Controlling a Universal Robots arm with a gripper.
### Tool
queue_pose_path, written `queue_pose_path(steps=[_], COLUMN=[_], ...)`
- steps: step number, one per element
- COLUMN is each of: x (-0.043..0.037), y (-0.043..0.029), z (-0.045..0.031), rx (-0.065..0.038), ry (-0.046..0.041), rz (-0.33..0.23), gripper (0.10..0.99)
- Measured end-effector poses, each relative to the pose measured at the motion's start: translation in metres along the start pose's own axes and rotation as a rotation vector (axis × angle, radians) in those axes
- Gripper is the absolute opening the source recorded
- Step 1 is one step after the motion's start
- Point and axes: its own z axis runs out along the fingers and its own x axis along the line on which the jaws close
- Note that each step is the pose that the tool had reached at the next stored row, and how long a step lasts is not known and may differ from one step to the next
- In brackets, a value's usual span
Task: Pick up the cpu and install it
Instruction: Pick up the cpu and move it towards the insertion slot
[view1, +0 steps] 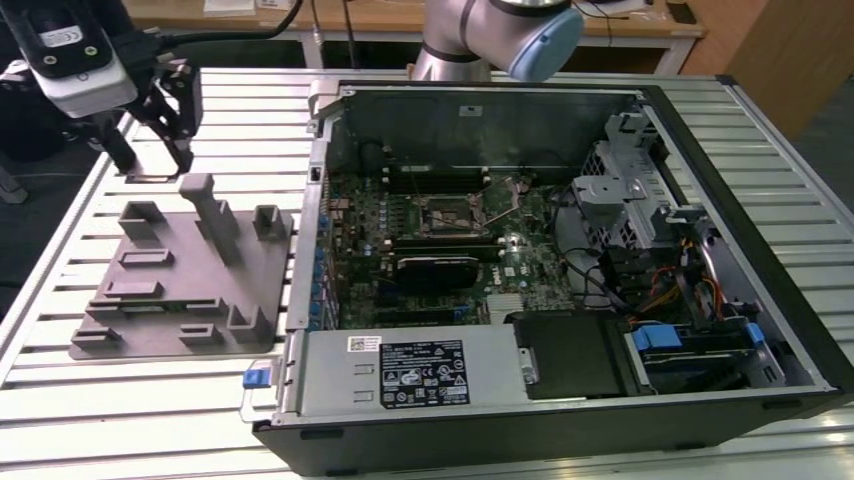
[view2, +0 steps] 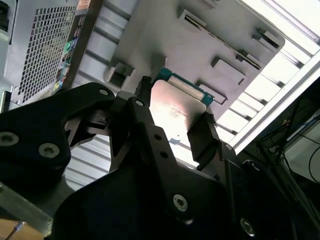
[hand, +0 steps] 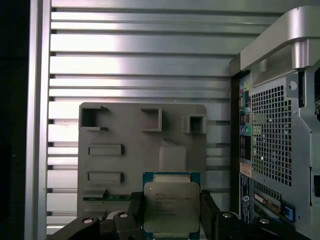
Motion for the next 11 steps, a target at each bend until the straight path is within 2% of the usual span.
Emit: queue_pose_path(steps=[11], x=[-0.0300], y=[0.0003], z=[0.0008], rx=[0.000], ry=[0.0002], rz=[0.000], gripper=[0.541])
